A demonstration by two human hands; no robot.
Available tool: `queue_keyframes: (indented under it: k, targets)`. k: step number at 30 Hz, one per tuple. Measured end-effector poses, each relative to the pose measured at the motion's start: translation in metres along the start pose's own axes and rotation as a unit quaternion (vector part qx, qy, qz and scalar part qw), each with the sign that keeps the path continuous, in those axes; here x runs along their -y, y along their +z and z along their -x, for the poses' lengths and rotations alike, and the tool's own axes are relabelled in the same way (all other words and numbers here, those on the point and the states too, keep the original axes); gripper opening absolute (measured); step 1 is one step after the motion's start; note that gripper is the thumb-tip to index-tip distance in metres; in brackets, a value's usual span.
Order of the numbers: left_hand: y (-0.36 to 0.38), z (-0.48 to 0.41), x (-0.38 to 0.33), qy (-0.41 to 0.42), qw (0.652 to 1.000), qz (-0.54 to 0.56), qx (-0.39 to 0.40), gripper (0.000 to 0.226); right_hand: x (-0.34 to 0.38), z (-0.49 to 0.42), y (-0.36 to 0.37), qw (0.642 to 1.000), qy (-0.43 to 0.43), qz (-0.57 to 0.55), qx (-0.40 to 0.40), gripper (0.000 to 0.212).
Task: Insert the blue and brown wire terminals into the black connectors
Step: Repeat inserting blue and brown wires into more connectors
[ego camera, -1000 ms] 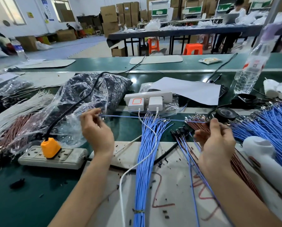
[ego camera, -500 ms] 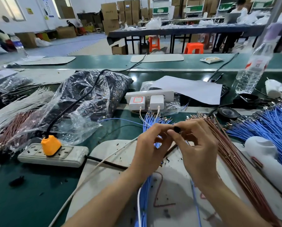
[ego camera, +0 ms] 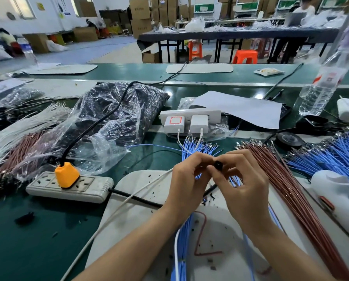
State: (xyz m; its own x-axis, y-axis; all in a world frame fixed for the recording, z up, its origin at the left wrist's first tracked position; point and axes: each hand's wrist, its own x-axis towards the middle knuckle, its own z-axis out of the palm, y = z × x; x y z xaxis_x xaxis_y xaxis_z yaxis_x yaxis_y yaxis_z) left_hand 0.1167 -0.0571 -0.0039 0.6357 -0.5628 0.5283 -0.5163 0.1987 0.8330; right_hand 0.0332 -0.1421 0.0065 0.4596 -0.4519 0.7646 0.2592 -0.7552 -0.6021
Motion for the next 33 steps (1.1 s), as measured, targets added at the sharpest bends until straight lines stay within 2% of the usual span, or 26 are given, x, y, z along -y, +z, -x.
queue_keyframes:
  k: [15,22,27,33]
  targets:
    - [0.0008,0.0006,0.0026,0.0,1.0,0.0,-0.007,0.014,0.0005,0.0012,-0.0009,0.998,0.058,-0.023,-0.004,0.012]
    - [0.0011,0.0001,0.0051,-0.01,0.999,0.015,-0.026,0.012,-0.0002,0.0011,-0.0007,0.998,0.052,-0.035,0.002,0.012]
    - [0.0013,0.0,0.0057,-0.015,0.999,0.016,-0.027,0.01,-0.0008,0.0009,-0.0011,0.997,0.059,-0.047,-0.005,0.021]
    - [-0.0012,-0.0025,0.0057,-0.042,0.998,0.035,-0.029,0.011,0.0001,-0.0022,-0.0034,0.999,0.039,-0.021,0.026,0.019]
